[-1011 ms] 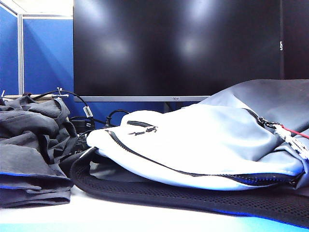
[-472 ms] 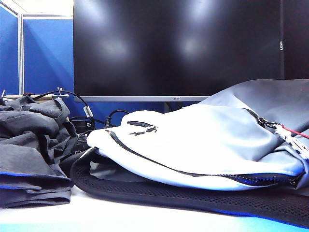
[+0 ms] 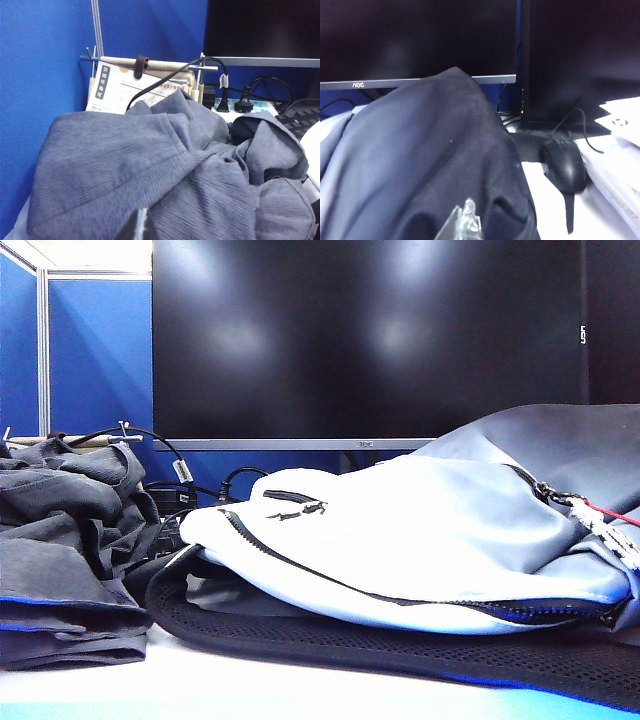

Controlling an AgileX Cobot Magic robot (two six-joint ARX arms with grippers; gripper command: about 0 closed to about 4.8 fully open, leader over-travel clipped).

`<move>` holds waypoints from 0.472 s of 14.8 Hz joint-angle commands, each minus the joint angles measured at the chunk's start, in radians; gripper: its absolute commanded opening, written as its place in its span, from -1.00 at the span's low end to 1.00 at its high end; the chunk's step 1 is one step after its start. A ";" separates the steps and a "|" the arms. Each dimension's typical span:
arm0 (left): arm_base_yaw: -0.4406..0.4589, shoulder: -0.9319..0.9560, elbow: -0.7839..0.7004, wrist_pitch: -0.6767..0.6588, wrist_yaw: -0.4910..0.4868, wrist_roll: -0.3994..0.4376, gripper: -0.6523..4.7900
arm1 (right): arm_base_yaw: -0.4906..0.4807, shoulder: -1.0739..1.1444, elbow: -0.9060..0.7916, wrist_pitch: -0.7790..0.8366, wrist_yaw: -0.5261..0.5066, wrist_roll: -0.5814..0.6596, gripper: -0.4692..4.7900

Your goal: Take the gray clothes out of the backpack.

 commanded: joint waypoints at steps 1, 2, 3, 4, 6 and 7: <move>0.001 -0.002 0.000 0.011 0.001 0.000 -0.78 | 0.001 -0.002 -0.008 0.023 0.007 -0.012 -0.85; 0.001 -0.002 0.000 0.011 0.001 0.000 -0.78 | 0.001 -0.002 -0.008 0.023 0.005 -0.013 -0.85; 0.001 -0.002 0.000 0.011 0.001 0.000 -0.78 | 0.001 -0.002 -0.008 0.021 0.001 -0.013 -0.85; 0.001 -0.002 0.000 0.011 0.001 0.000 -0.78 | 0.001 -0.002 -0.008 0.021 0.001 -0.013 -0.85; 0.001 -0.002 0.000 0.011 0.001 0.000 -0.78 | 0.000 -0.002 -0.008 0.021 0.001 -0.013 -0.85; 0.001 -0.002 0.000 0.011 0.001 0.000 -0.78 | 0.000 -0.002 -0.008 0.021 0.001 -0.013 -0.85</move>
